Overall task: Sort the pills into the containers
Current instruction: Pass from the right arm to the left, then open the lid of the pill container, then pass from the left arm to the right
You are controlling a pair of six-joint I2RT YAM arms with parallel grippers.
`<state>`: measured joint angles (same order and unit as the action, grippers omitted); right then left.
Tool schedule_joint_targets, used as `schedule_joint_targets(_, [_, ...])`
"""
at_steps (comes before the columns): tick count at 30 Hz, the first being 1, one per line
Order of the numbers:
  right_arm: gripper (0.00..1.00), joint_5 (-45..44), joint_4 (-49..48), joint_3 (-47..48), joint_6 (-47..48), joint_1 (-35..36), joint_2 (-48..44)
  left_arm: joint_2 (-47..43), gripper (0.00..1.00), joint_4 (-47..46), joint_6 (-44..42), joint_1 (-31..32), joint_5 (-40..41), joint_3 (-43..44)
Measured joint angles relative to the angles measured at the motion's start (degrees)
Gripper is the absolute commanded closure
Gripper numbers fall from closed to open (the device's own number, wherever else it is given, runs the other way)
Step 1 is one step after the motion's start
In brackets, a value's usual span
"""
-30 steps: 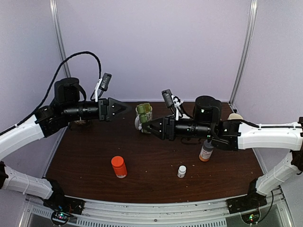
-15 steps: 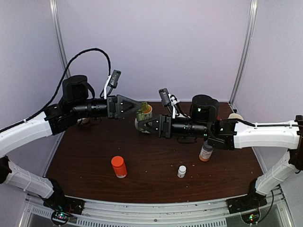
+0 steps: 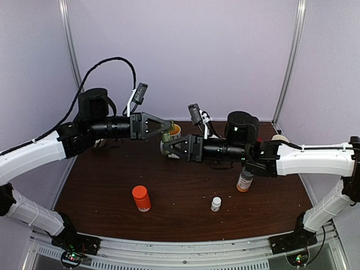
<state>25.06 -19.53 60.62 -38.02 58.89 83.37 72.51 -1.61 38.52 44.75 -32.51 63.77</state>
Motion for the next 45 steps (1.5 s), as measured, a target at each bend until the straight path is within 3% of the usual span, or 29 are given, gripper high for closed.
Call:
schedule_joint_targets(3, [0.44, 0.4, -0.8, 0.0, -0.5, -0.1, 0.1, 0.1, 0.65, 0.0, 0.1, 0.0, -0.2, 0.4])
schedule_joint_targets(7, [0.27, 1.7, -2.3, 0.0, -1.1, -0.1, 0.2, 0.1, 0.65, 0.0, 0.5, 0.0, -0.5, 0.7])
schedule_joint_targets(13, [0.23, 5.5, -5.6, -0.8, -1.3, -0.1, 0.2, 0.1, 0.65, -1.0, 1.8, 0.0, -2.2, 1.6])
schedule_joint_targets(17, [0.27, 8.4, -8.2, -1.9, -2.3, -0.1, 0.2, 0.2, 0.65, -2.9, 3.3, 0.0, -4.2, 1.6])
schedule_joint_targets(23, [0.45, 10.3, -11.8, -3.5, -4.0, -0.1, 0.2, 0.5, 0.65, -5.3, 5.2, 0.0, -6.6, 1.6])
schedule_joint_targets(32, [0.60, 10.7, -13.6, -3.6, -5.6, -0.1, 0.2, 0.7, 0.64, -6.4, 6.6, 0.0, -8.1, 1.7])
schedule_joint_targets(37, [0.70, 10.6, -13.7, -3.6, -5.6, -0.1, 0.2, 0.7, 0.58, -6.6, 6.7, 0.0, -8.3, 1.7])
schedule_joint_targets(41, [0.77, 10.4, -13.7, -3.6, -5.5, -0.1, 0.2, 0.7, 0.33, -6.6, 6.8, 0.0, -8.4, 1.7])
schedule_joint_targets(45, [0.77, 9.9, -14.4, -3.7, -5.7, -0.1, 0.2, 0.7, 0.21, -5.9, 6.7, 0.0, -8.2, 1.7])
